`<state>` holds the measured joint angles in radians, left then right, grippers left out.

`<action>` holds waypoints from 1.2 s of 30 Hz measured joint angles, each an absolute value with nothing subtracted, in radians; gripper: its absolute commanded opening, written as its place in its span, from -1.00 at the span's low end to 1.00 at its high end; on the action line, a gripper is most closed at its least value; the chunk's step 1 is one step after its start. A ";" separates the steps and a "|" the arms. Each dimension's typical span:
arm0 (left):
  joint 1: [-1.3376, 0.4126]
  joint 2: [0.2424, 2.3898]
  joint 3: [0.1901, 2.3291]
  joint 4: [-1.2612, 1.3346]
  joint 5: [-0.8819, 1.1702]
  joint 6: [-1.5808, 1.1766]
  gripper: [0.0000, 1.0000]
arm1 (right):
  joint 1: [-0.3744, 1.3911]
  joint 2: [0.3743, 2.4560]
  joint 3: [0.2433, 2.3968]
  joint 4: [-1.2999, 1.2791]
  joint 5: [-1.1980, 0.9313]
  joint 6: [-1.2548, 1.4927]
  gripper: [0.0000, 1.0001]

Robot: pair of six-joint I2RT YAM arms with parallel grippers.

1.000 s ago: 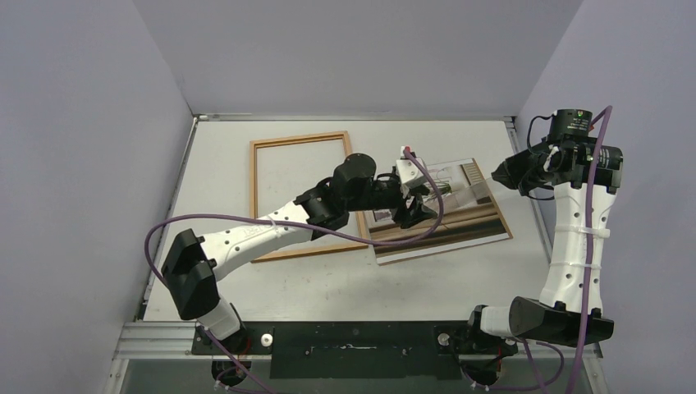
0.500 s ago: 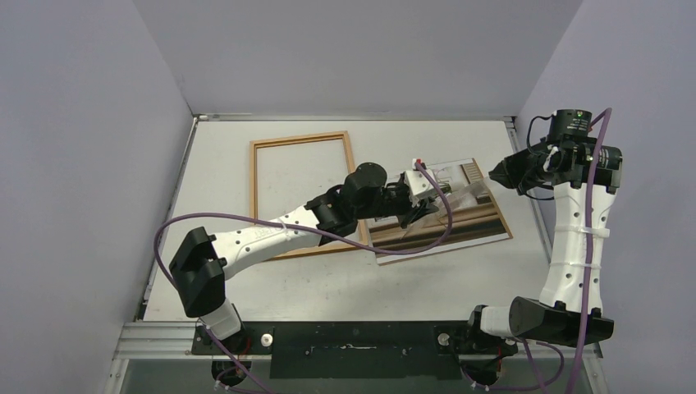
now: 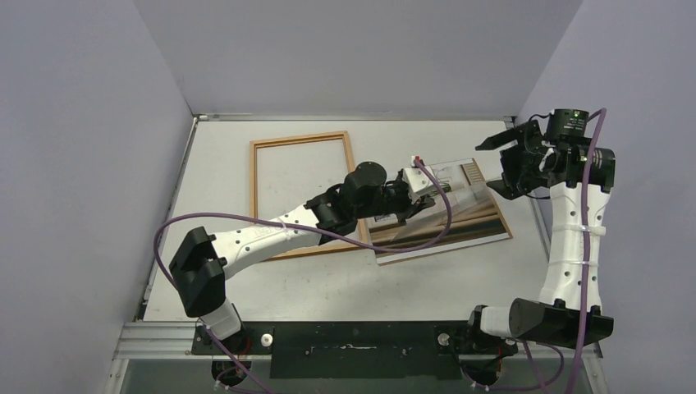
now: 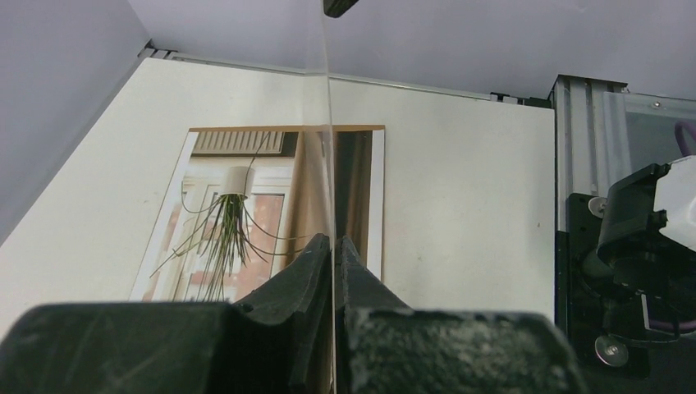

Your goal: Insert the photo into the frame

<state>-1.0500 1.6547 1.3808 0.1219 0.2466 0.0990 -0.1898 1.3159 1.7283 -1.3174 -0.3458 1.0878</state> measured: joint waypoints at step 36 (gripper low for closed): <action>-0.678 1.636 1.890 -0.187 0.297 -0.179 -1.00 | -0.124 0.938 1.119 -0.256 -0.574 1.077 0.90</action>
<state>-0.6781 1.6363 1.8896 -0.1871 0.2966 -0.1791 -0.1238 0.9382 1.1187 -0.2562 -0.5735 1.0771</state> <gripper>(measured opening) 0.009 0.963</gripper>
